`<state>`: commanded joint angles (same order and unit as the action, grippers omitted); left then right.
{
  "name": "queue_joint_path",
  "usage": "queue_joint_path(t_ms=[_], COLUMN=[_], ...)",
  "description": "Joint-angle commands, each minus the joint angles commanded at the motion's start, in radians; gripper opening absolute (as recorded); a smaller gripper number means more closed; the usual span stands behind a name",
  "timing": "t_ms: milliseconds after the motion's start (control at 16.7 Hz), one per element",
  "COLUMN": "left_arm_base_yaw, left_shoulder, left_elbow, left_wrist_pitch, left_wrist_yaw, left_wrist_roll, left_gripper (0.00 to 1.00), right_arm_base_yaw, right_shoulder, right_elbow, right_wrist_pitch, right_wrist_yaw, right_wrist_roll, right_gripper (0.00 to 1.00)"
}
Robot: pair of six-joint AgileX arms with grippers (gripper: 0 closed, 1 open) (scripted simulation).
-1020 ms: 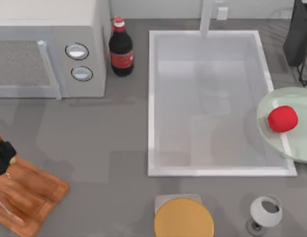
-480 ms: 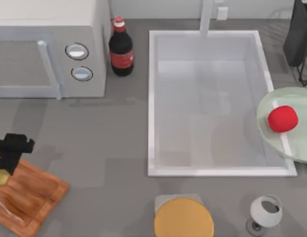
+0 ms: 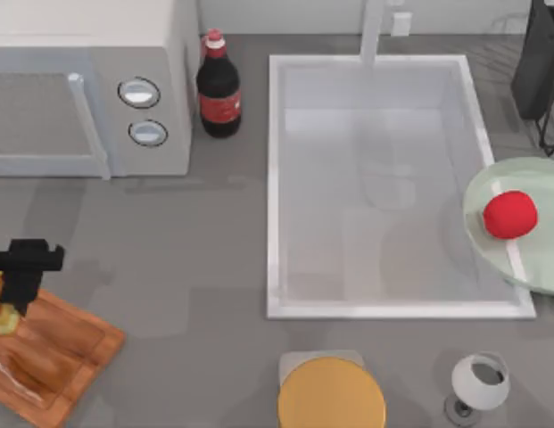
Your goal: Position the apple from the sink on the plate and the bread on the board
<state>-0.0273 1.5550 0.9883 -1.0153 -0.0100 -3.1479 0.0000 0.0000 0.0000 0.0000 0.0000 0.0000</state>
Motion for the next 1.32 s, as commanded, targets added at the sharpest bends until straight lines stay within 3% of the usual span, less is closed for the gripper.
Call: queue_joint_path(t_ms=[1140, 1320], left_arm_base_yaw=[0.002, 0.002], left_shoulder=[0.075, 0.075], left_elbow=[-0.118, -0.118], left_wrist_pitch=[0.193, 0.193], left_wrist_yaw=[0.0, 0.0], left_wrist_roll=[0.003, 0.003], left_gripper=[0.0, 0.23], right_arm_base_yaw=[0.0, 0.0], right_shoulder=[0.0, 0.0], right_elbow=[0.0, 0.0], right_wrist_pitch=[0.0, 0.0], right_wrist_yaw=[0.0, 0.0], right_wrist_roll=[0.0, 0.0], right_gripper=[1.0, 1.0])
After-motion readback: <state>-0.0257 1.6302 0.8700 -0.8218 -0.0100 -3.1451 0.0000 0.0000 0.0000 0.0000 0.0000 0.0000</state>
